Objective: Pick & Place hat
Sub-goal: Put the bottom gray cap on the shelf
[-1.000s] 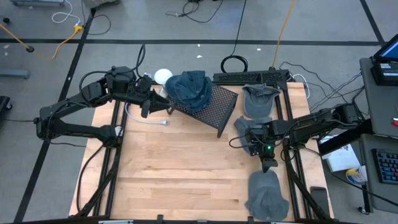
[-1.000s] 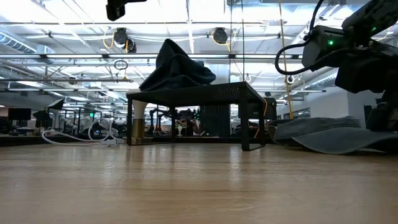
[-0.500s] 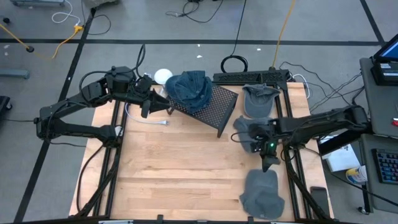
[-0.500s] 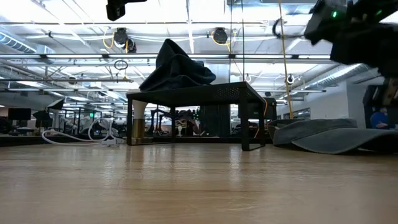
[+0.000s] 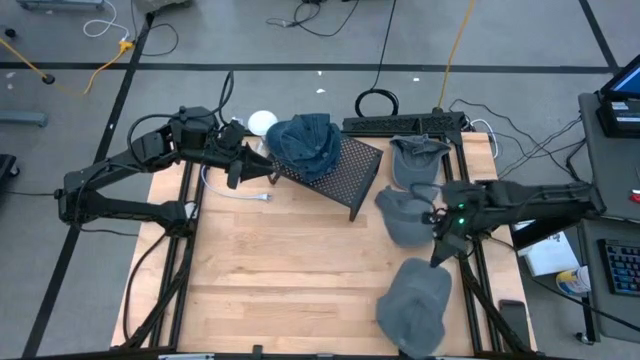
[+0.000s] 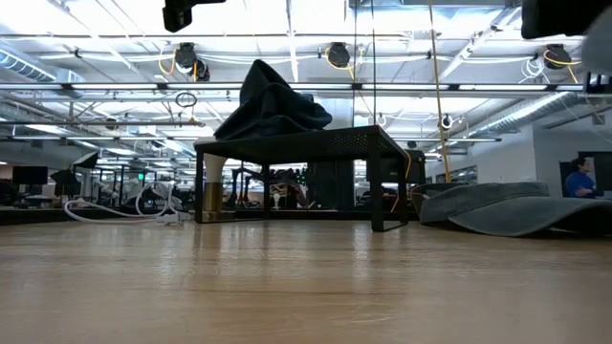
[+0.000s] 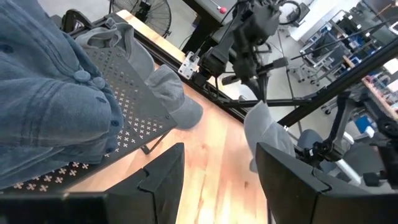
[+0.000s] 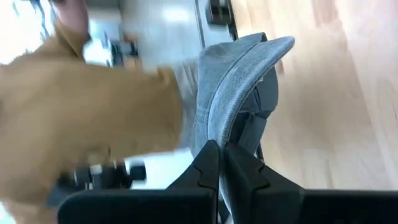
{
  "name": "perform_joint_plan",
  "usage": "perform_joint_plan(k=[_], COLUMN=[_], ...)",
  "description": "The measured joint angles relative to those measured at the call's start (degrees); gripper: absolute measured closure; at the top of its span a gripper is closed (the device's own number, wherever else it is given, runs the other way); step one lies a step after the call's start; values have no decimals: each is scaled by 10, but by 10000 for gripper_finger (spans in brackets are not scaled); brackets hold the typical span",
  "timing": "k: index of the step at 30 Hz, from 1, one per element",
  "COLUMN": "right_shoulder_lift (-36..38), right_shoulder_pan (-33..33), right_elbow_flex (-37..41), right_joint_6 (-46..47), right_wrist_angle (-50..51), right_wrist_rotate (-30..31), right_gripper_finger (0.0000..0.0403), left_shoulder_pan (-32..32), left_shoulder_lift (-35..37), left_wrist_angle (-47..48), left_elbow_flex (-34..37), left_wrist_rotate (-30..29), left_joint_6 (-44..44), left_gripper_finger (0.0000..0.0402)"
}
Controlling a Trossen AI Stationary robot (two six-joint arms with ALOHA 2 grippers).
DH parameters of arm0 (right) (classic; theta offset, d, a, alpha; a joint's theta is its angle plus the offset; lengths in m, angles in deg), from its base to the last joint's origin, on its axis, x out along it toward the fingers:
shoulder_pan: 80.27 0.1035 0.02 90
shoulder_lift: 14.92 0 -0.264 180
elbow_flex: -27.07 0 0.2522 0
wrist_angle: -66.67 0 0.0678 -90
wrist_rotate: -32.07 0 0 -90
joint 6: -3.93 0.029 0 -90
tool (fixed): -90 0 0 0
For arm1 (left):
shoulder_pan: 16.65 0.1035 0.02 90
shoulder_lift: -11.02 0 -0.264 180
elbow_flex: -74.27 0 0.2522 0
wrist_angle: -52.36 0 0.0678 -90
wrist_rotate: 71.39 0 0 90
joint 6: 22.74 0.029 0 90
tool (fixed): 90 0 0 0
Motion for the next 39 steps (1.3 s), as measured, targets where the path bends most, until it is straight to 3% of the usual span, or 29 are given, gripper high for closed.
perform_joint_plan(k=[10,20,30,39], right_shoulder_lift=[111,126,121,81], right_shoulder_pan=[0,0,0,0], right_elbow_flex=[0,0,0,0], right_joint_6=[140,154,97,27], right_wrist_angle=[-53,-147,-251,-351], right_wrist_rotate=[228,424,543,605], right_gripper_finger=[402,403,403,403], left_shoulder_pan=[0,0,0,0], left_shoulder_lift=[0,0,0,0], left_wrist_angle=[0,0,-7,-138], left_elbow_flex=[0,0,0,0], left_wrist_rotate=[0,0,0,0], left_joint_6=[-20,-51,-95,-195], left_gripper_finger=[199,199,199,199])
